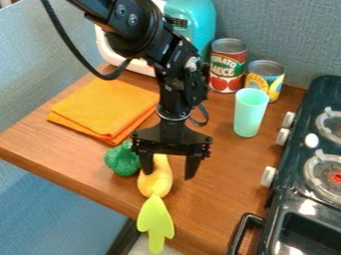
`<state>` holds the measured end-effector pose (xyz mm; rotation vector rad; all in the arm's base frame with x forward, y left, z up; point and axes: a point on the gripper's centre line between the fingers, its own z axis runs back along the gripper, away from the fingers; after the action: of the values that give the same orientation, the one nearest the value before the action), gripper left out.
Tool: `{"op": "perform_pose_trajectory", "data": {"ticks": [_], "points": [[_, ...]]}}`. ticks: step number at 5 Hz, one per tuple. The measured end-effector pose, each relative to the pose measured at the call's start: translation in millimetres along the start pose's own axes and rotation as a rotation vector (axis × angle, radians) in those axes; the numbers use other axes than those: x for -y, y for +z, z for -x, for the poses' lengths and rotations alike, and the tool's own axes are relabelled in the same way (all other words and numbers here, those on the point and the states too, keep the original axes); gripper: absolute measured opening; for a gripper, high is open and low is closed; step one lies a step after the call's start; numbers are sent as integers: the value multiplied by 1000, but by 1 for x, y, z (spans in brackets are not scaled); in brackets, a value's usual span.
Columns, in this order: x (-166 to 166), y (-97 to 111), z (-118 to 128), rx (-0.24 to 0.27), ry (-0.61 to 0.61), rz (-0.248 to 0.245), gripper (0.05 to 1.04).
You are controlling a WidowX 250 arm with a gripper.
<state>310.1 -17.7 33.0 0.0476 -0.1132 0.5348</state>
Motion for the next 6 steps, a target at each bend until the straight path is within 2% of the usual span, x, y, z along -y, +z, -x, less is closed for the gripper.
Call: {"op": "perform_pose_trajectory", "data": {"ticks": [1,2,3,4,5,6], "points": [[-4,-3,0,-10,-4,-4,1001],[-11,-9,3,-25,-9,-3,949],[-10,-13,6,-37,-30,-1,717],[-9,-10,8,-46,-63,11,614],[-6,6,11,-28,-105,19,597],[6,29,14,19,-196,49,597]]}}
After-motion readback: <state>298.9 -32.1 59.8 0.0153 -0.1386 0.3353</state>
